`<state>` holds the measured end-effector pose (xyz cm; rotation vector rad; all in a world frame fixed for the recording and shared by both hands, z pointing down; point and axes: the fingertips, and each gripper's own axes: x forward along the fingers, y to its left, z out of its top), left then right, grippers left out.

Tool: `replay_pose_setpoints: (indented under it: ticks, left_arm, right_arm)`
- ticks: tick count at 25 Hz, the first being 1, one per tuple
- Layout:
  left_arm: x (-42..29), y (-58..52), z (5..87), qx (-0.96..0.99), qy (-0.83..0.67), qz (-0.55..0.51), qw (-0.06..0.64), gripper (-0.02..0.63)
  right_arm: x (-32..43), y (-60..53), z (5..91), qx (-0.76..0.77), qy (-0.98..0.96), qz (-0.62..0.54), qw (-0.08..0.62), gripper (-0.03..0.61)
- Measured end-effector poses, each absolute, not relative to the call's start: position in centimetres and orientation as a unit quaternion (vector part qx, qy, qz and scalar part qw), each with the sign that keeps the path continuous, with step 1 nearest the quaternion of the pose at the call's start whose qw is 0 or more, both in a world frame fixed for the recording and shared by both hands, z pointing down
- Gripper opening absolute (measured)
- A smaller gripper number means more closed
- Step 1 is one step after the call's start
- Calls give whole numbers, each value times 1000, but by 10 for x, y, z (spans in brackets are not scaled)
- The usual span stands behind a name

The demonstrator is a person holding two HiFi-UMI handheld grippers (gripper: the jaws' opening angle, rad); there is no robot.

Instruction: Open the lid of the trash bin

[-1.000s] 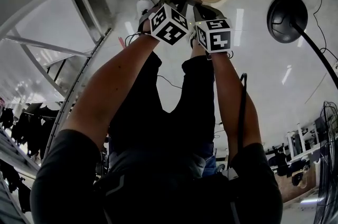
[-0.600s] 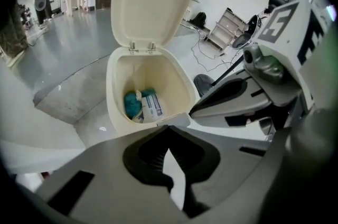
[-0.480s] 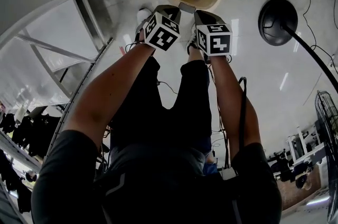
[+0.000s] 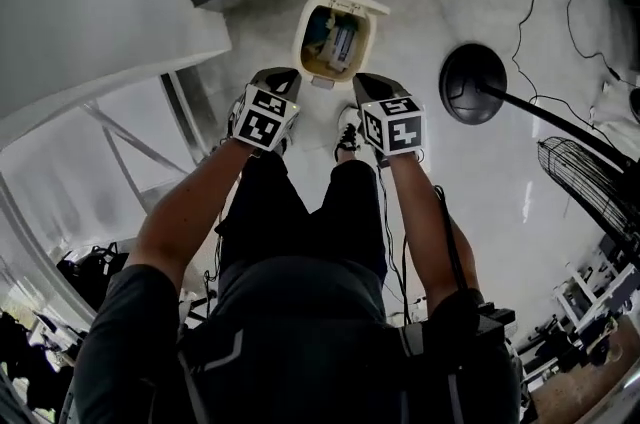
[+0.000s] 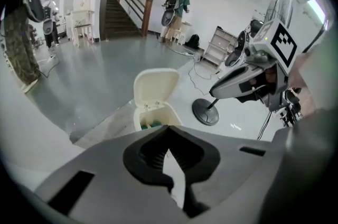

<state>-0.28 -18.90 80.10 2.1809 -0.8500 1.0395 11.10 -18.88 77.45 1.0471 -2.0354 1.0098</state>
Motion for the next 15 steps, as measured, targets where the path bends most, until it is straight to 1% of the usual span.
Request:
replay_pose_setpoints:
  ticks: [3,6,11,15]
  left_arm:
    - [2,-206,741,834,-327,350,274,9]
    - [1,-221,679,846,-356,318,239,9]
    - [-4,-227,593,859,-385,275,196,9]
    - [-6,-237,525,867,-406,226,179,9]
  right_arm:
    - [120,-198,720,414,-782,365,288,28]
    - [128,-206,667,432,-790,347,263,28]
    - [134,-206,590,438,-812,288,256,28]
    - [144,-210,524,449,-827,254,224,28]
